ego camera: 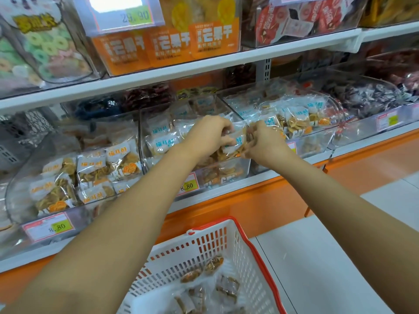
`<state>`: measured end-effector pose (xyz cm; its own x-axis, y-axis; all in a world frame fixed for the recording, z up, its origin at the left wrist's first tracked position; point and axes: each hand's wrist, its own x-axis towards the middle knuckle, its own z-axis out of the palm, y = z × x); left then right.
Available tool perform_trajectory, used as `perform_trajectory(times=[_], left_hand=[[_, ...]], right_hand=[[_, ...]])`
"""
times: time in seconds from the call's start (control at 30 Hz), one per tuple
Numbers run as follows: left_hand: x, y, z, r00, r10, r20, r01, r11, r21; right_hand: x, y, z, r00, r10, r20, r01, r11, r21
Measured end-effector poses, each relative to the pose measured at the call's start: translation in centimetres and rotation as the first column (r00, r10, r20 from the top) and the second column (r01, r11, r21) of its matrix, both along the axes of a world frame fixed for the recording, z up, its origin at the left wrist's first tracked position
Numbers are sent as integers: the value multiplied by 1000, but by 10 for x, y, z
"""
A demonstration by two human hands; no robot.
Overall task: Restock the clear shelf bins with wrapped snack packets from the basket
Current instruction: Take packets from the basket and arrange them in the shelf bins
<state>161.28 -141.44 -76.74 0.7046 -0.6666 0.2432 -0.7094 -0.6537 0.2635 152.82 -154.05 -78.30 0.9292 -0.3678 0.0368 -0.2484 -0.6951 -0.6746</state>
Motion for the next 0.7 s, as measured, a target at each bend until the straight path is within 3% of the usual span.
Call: perform_trajectory(times=[0.1,0.2,0.3,0.4,0.47,0.53,0.63,0.7], left_hand=[[-11,-1,-7,996,58,67,-61,997,40],[-34,12,-20,964,43,263,-20,996,-90],[-72,47,-44,904,-78,420,214,933,-288],[-103,98,-97,965,-117,233,151,979,-135],[-118,138,-137,994,-97,41,90,985,144],[-128,177,-175,987,-34,-156,89,929,360],[-138,231,-218,923,129,-362,87,848,523],[-141,264,-239,878,248,-410,59,793,607]], right_hand=[[-15,6,-10,990,-41,137,39,999,16],[-35,21,-28,938,-34,346,62,995,-72],[-47,47,-68,982,90,164,-66,987,-149],[-50,74,-133,955,240,-173,-276,932,-233],[-61,90,-173,819,398,-413,-492,858,-149],[-77,105,-212,617,500,-608,-652,757,-39],[-102,129,-283,351,519,-779,-752,652,96],[-120,144,-323,268,497,-825,-730,664,162]])
